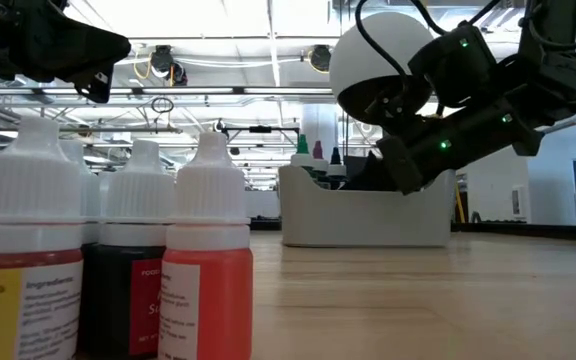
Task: Pick & Place food coloring
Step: Put the blue food coloring bottle into the gray bin
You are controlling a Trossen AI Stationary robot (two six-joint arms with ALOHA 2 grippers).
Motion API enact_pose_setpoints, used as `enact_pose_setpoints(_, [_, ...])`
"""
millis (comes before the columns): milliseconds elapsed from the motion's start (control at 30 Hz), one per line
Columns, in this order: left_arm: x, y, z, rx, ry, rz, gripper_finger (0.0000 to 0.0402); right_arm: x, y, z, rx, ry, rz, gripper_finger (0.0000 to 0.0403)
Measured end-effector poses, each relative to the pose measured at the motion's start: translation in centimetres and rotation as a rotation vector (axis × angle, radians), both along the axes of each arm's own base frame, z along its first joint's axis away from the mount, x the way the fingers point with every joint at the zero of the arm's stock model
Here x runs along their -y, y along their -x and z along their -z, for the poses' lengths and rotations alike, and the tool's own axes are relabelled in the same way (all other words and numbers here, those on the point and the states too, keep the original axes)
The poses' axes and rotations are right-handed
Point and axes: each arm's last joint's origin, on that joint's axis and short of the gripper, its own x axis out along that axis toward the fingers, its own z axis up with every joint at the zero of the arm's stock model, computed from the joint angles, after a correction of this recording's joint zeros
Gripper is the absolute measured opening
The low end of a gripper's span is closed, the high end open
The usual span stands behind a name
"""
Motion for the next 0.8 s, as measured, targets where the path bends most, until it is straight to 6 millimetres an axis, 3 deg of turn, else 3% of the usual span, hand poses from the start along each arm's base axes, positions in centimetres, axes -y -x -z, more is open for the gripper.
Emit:
enact_pose_setpoints(200, [0.0, 0.0, 0.0, 0.0, 0.0, 0.0, 0.0026, 0.0, -0.1, -0.2, 0.027, -0.002, 0.001, 0.0134])
enact_pose_setpoints(367, [0.0, 0.0, 0.0, 0.0, 0.0, 0.0, 0.0026, 0.0, 0.1, -1.1, 0.03, 0.019, -0.017, 0.0149])
enact_pose_setpoints(633, [0.0, 0.0, 0.0, 0.001, 0.004, 0.001, 0.0026, -1.2, 1.4, -7.2, 0.184, 0.089, -0.093, 0.0143])
enact_pose_setpoints(800, [0.0, 0.0, 0.0, 0.0, 0.006, 0.001, 0.0026, -4.0, 2.7, -10.3, 0.191, 0.061, -0.197, 0.0128])
